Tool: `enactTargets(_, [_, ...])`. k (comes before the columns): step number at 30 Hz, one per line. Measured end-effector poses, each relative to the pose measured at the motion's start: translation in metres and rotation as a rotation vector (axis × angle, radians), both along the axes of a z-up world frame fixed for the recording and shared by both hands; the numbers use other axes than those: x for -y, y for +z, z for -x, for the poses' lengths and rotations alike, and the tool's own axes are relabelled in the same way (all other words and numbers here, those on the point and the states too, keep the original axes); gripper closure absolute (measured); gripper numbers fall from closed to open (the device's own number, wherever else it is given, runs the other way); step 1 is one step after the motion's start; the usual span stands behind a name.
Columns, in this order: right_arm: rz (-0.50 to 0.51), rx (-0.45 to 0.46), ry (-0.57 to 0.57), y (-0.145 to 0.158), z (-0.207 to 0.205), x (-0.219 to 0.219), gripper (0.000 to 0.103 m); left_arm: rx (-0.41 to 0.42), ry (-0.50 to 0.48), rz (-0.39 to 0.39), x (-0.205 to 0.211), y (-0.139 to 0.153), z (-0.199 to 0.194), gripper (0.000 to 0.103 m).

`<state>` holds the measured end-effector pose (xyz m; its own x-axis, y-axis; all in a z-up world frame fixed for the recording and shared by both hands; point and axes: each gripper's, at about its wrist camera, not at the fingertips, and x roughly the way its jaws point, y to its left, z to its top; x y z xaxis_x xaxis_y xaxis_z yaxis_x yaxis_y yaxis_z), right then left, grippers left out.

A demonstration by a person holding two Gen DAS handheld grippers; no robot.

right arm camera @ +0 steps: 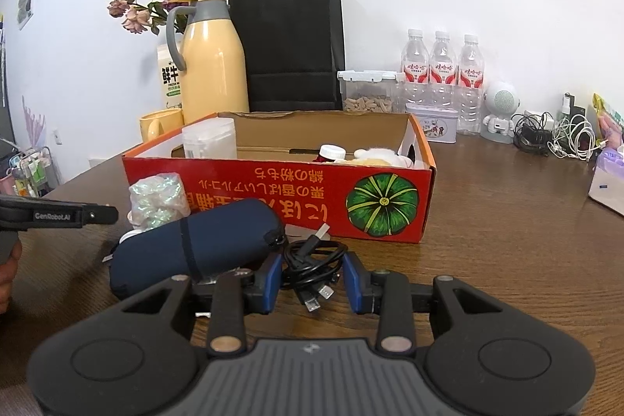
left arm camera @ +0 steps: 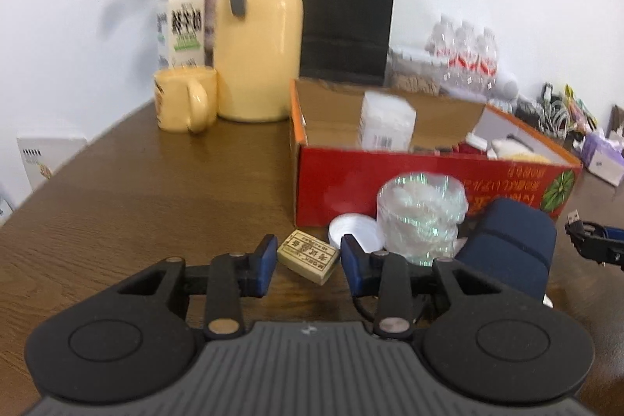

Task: Organize objects
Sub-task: 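Grasp the small beige block with the left tool while the right tool carries the cable to the box, then open both tools to drop the cable and beige block into the box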

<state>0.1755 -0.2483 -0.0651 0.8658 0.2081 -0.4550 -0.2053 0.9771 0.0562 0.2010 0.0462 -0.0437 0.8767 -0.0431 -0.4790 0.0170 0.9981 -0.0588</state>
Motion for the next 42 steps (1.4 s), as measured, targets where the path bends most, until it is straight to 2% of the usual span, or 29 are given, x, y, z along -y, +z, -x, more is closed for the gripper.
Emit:
enactTargets(7, [0.026, 0.057, 0.024, 0.010, 0.004, -0.004, 0.070, 0.069, 0.022, -0.001, 0.005, 0.018, 0.008, 0.067])
enactTargets(12, [0.053, 0.124, 0.059, 0.033, -0.002, -0.016, 0.070, 0.114, -0.005, 0.007, 0.012, 0.036, 0.003, 0.067])
enactTargets(21, [0.096, 0.200, 0.085, 0.070, -0.045, -0.044, 0.070, 0.173, 0.009, -0.015, 0.026, 0.066, -0.035, 0.067])
enactTargets(27, [0.073, 0.192, 0.071, 0.080, -0.085, -0.060, 0.070, 0.160, 0.054, 0.003, 0.029, 0.074, -0.077, 0.067])
enactTargets(34, [0.046, 0.145, 0.016, 0.063, -0.124, -0.068, 0.070, 0.103, 0.091, 0.048, 0.026, 0.067, -0.127, 0.067])
enactTargets(42, [0.051, 0.091, -0.004, 0.043, -0.138, -0.064, 0.070, 0.029, 0.068, 0.056, 0.025, 0.049, -0.140, 0.067])
